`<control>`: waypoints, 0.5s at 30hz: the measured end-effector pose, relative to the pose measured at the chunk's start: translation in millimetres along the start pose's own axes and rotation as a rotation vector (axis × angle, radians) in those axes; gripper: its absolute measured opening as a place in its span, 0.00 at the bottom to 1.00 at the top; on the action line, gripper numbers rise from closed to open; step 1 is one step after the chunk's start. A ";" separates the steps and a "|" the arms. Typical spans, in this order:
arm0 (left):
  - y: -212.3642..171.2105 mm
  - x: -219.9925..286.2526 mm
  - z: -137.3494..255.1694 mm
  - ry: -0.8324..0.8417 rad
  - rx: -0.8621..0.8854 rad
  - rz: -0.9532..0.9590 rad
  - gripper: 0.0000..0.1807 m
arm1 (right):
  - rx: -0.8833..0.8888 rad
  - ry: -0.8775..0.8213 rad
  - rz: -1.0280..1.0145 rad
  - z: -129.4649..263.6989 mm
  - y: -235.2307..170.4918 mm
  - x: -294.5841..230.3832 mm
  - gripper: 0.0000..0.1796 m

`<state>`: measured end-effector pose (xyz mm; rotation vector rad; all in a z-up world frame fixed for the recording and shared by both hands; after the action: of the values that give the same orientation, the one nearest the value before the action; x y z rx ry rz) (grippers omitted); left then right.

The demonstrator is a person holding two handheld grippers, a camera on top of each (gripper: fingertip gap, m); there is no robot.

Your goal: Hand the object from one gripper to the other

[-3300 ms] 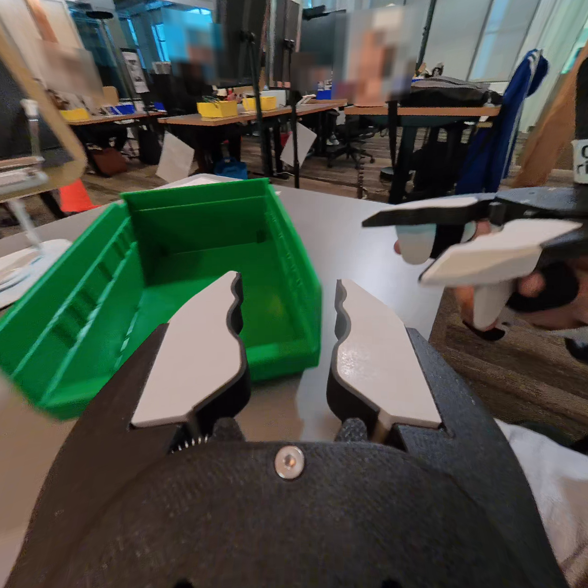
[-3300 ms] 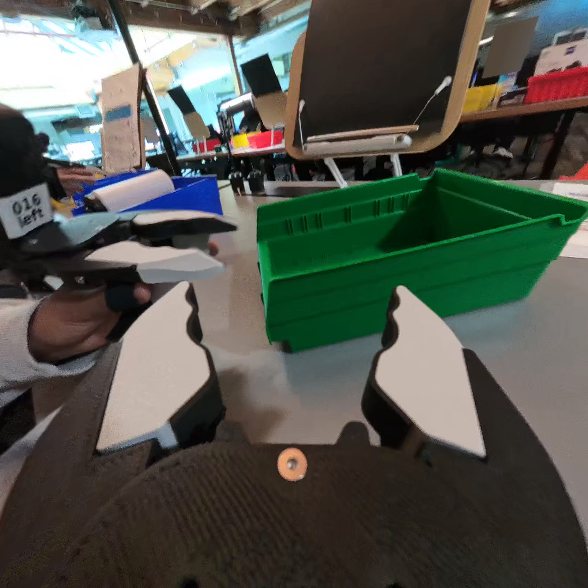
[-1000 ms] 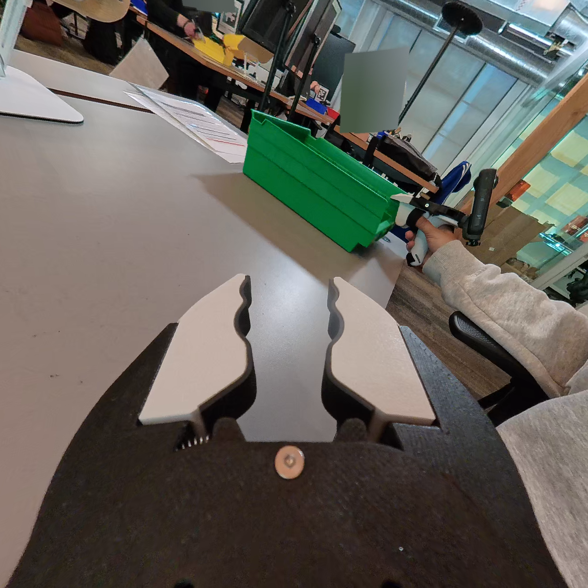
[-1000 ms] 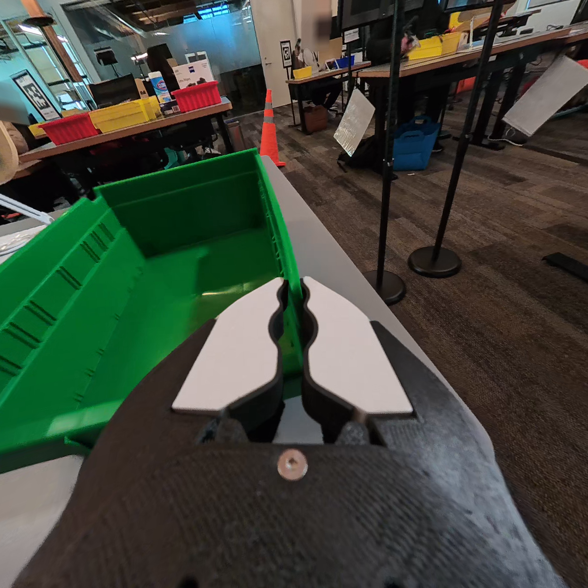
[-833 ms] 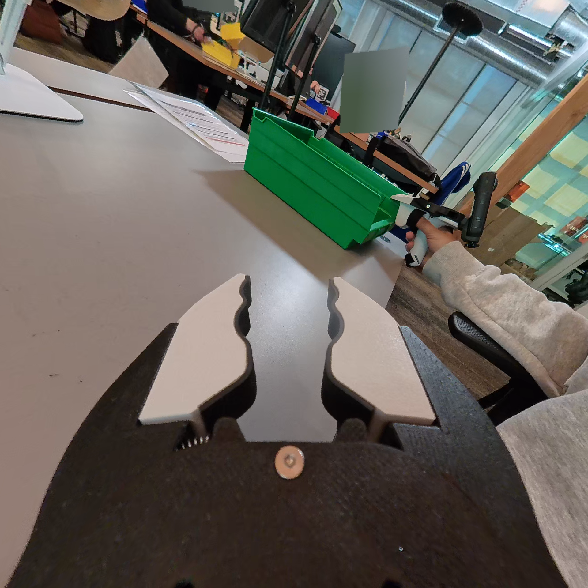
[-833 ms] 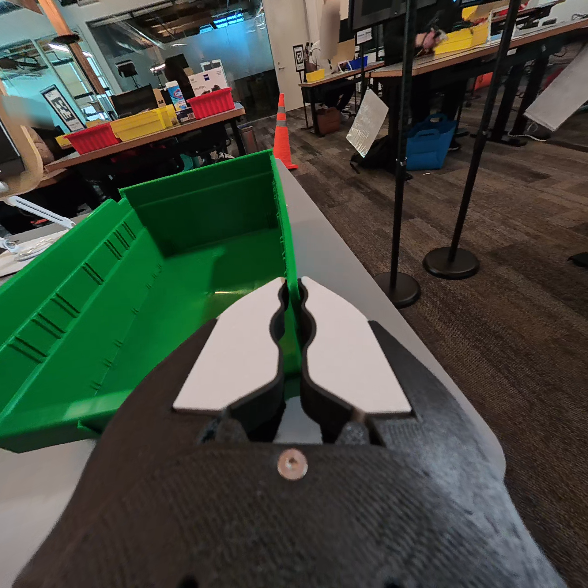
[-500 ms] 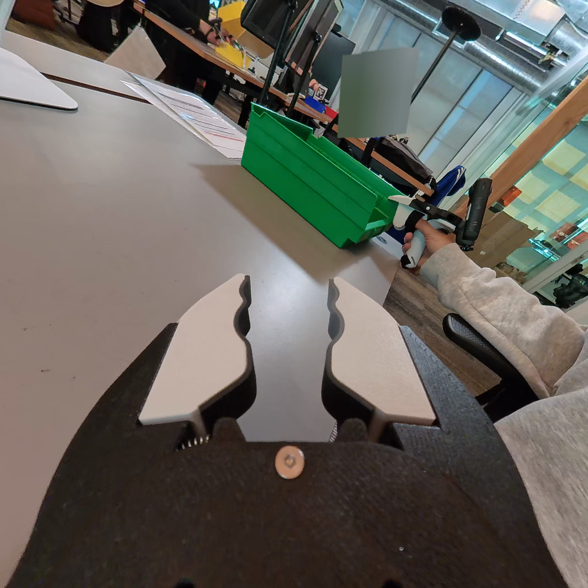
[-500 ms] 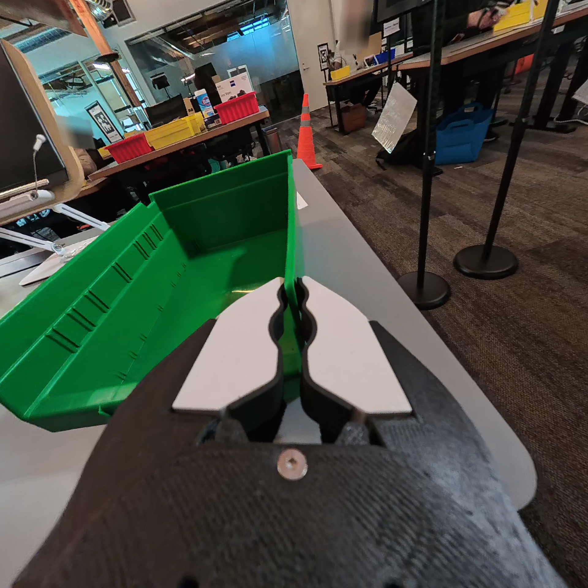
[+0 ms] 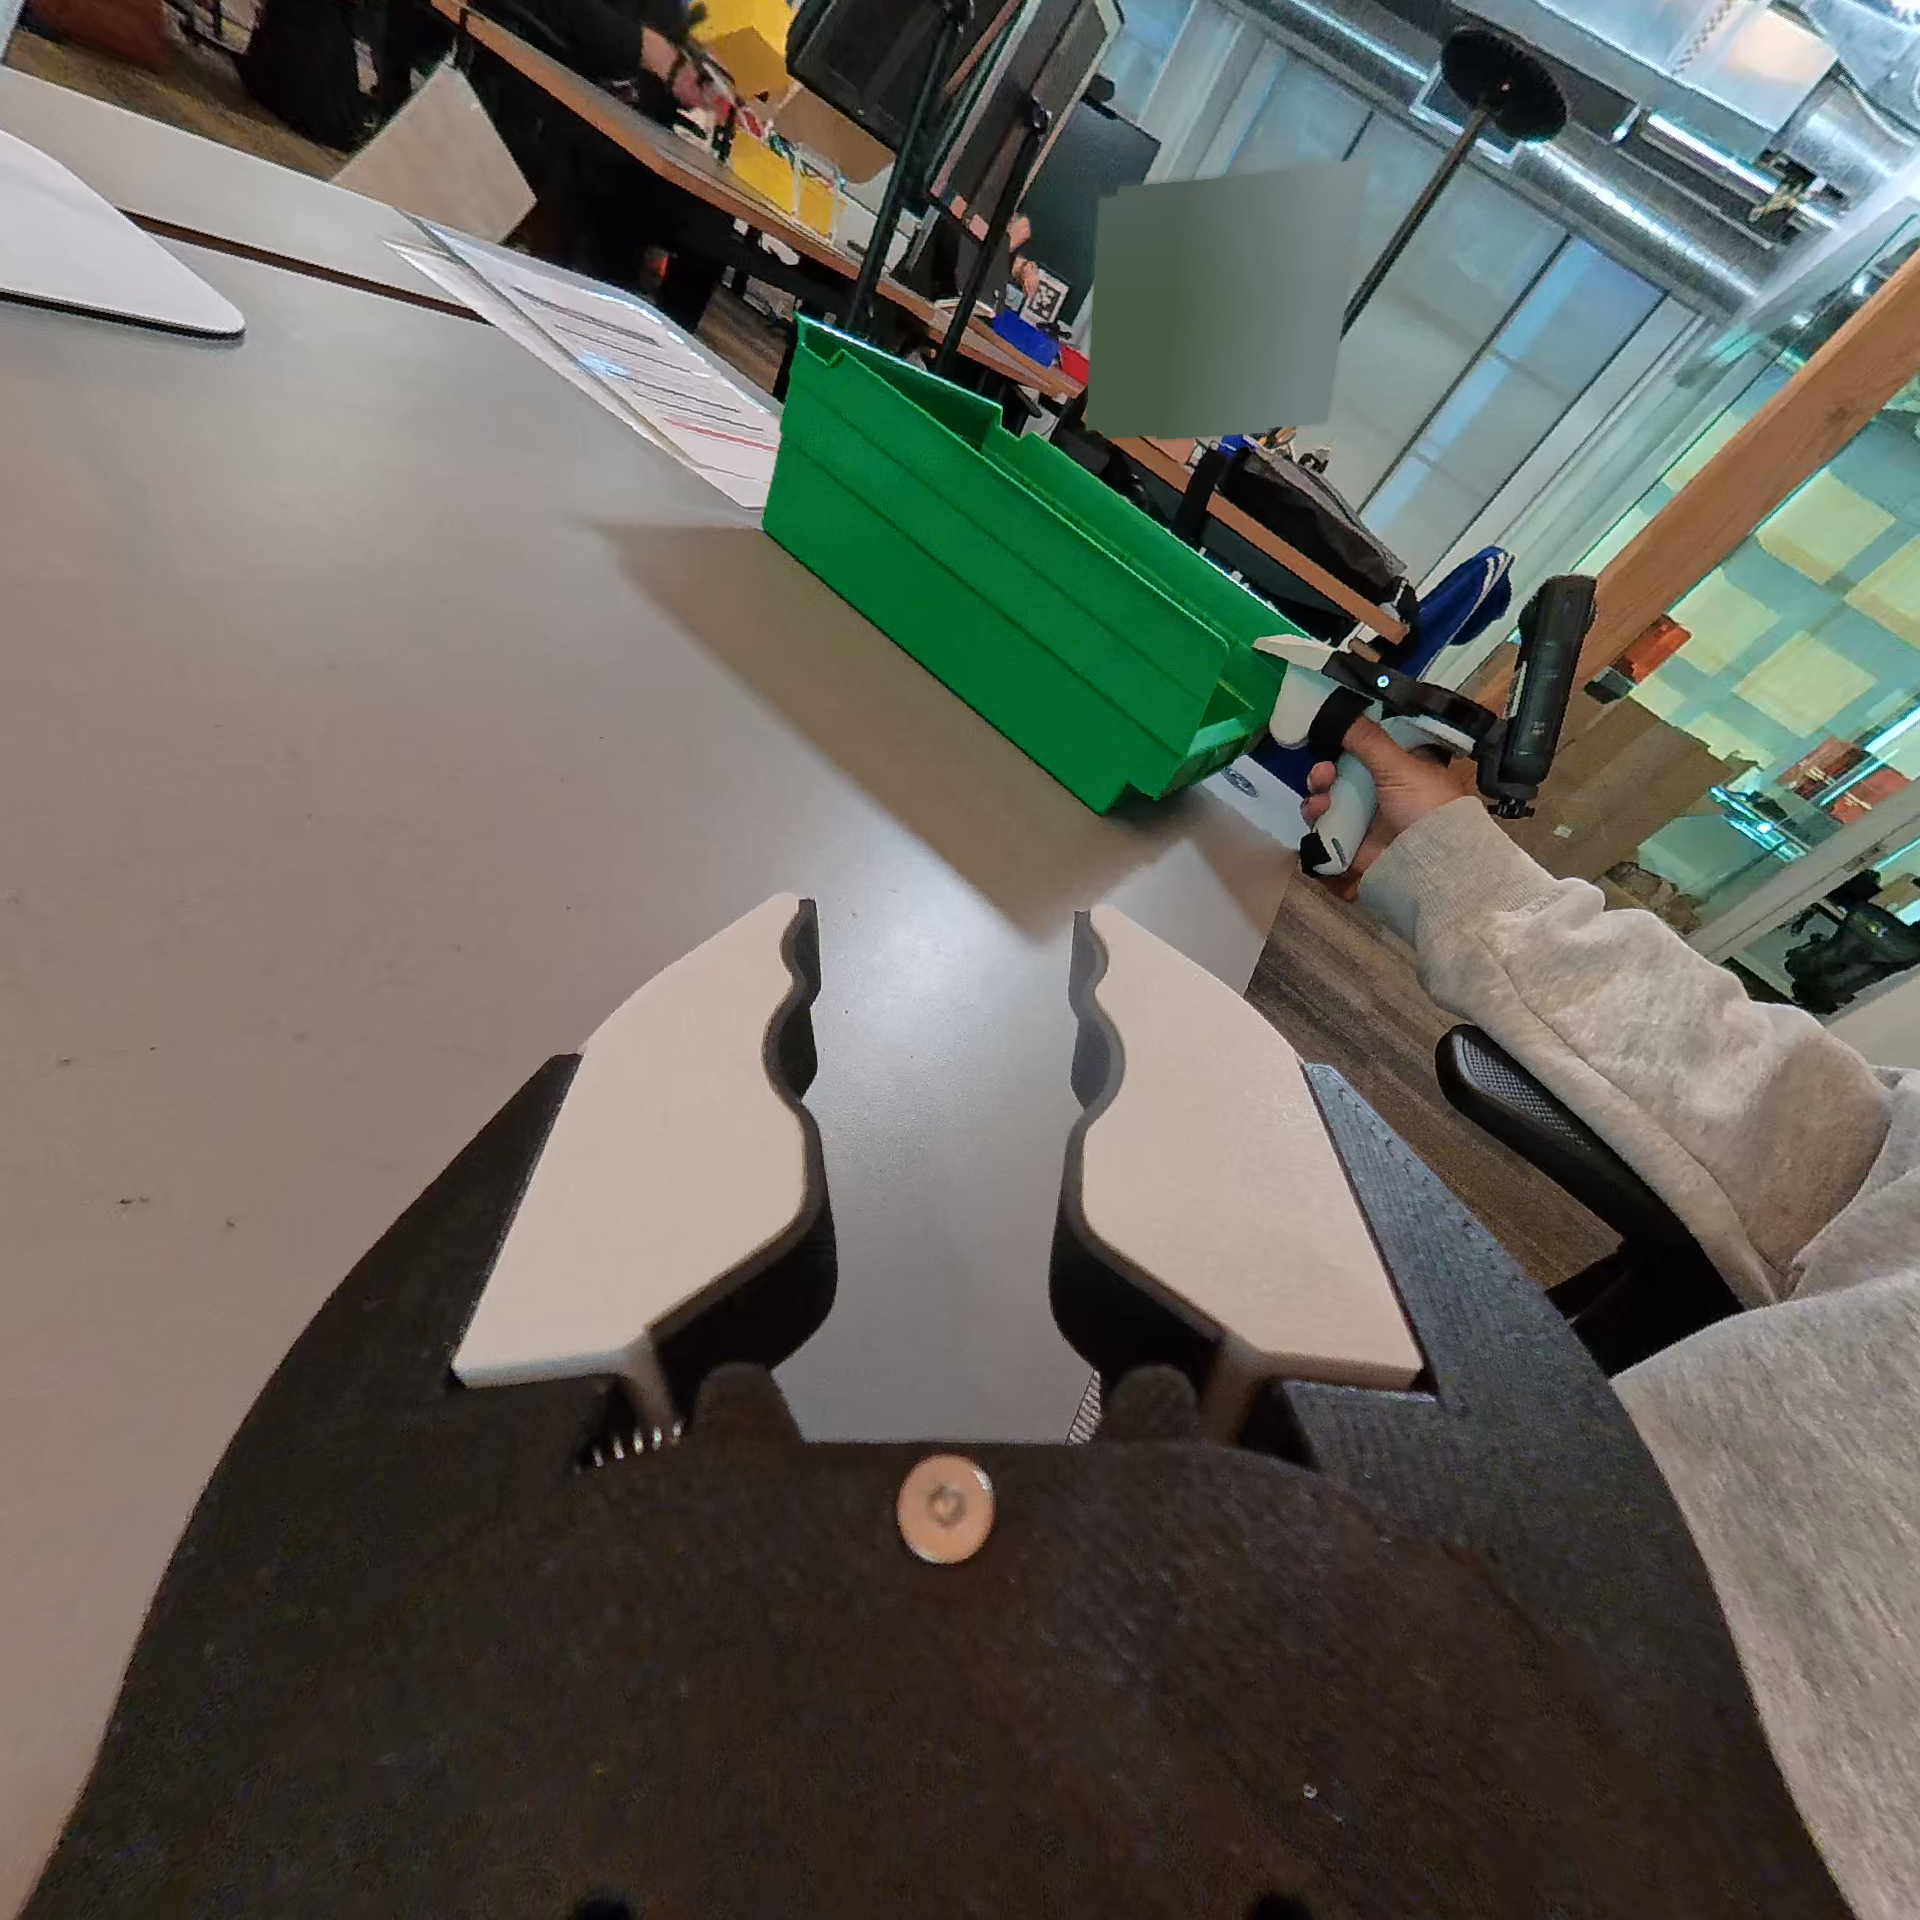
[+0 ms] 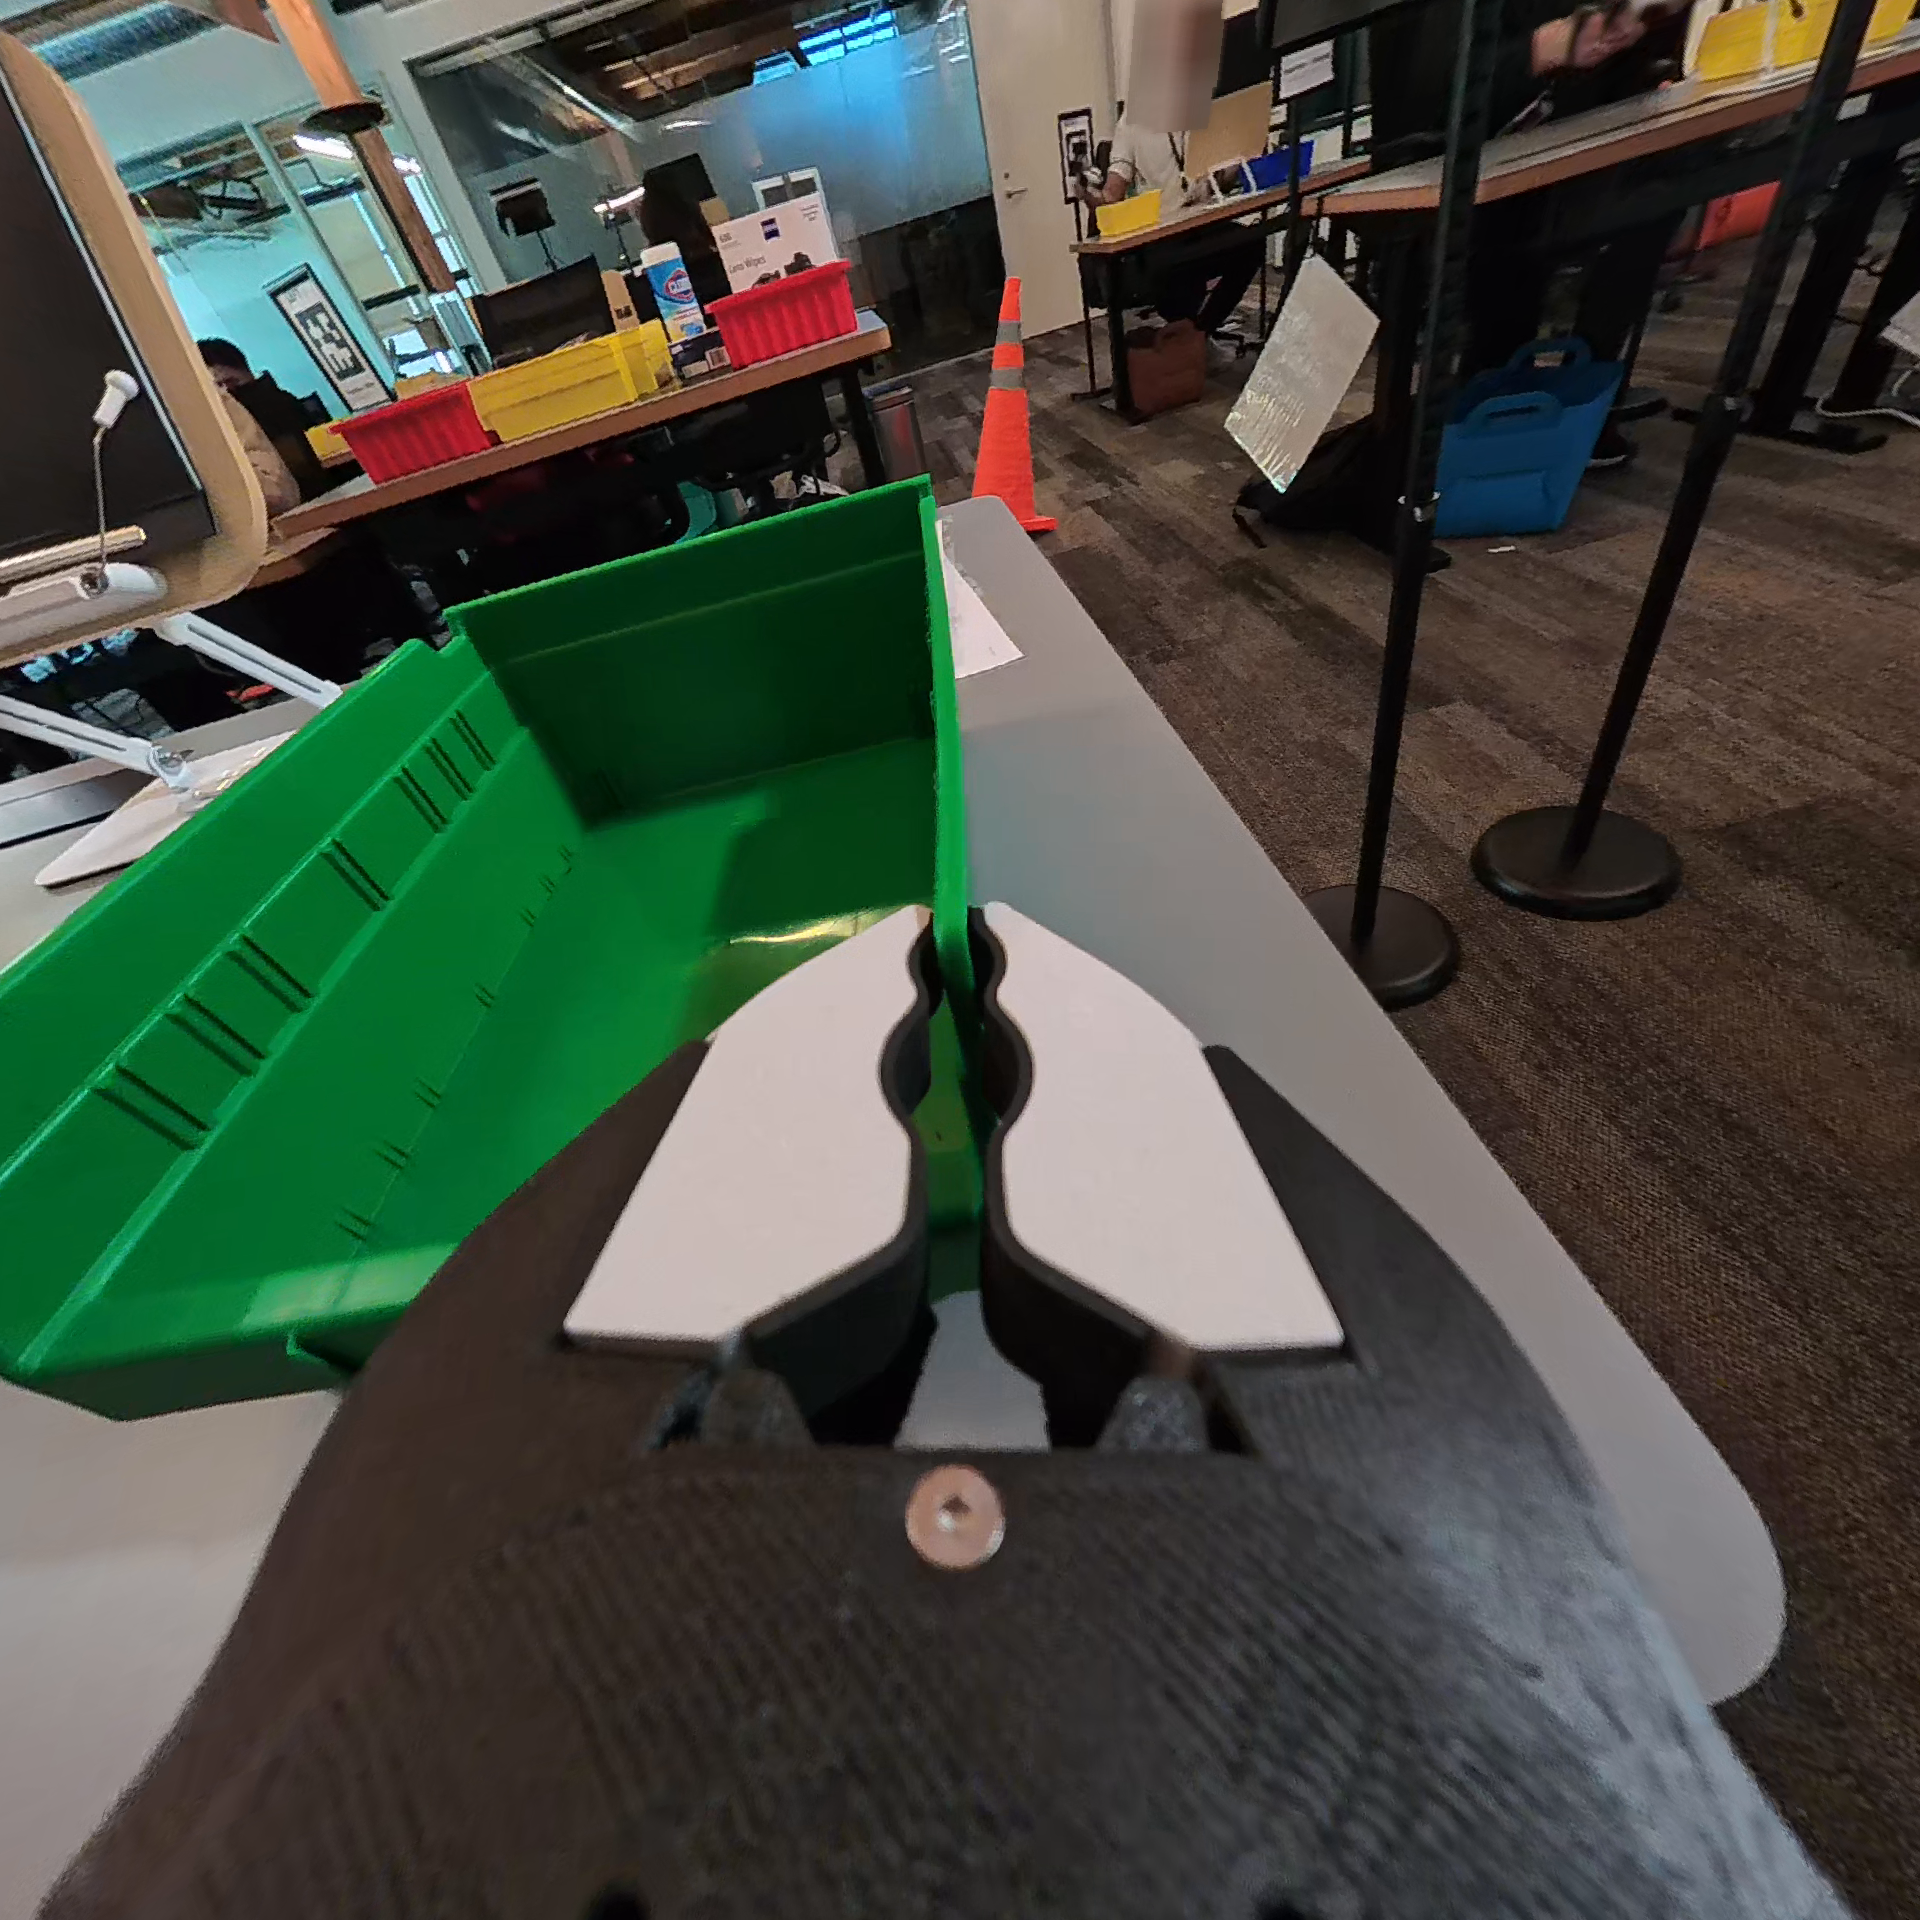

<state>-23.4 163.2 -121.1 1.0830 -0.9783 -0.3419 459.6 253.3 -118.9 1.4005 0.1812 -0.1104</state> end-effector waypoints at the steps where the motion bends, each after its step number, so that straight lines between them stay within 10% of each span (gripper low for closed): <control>1: -0.1 0.0 -0.1 0.000 -0.001 0.001 0.26 | 0.002 -0.007 -0.007 0.2 0.1 1.3 0.03; 15: -2.0 0.7 -1.1 -0.003 -0.010 0.006 0.26 | 0.014 -0.047 -0.019 0.6 1.8 12.3 0.03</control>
<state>-21.7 162.4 -122.6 1.0707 -0.9821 -0.3430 472.1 253.4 -119.5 1.4087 0.1547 -0.1605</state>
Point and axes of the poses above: each gripper's, where its closed fingertips meet, z back along the fingers, y out of its top, x = y × z across the jaws, the point moved 3 cm from there along z, back along the fingers, and after that the axes turned 2 degrees about z, right-handed, at the moved point
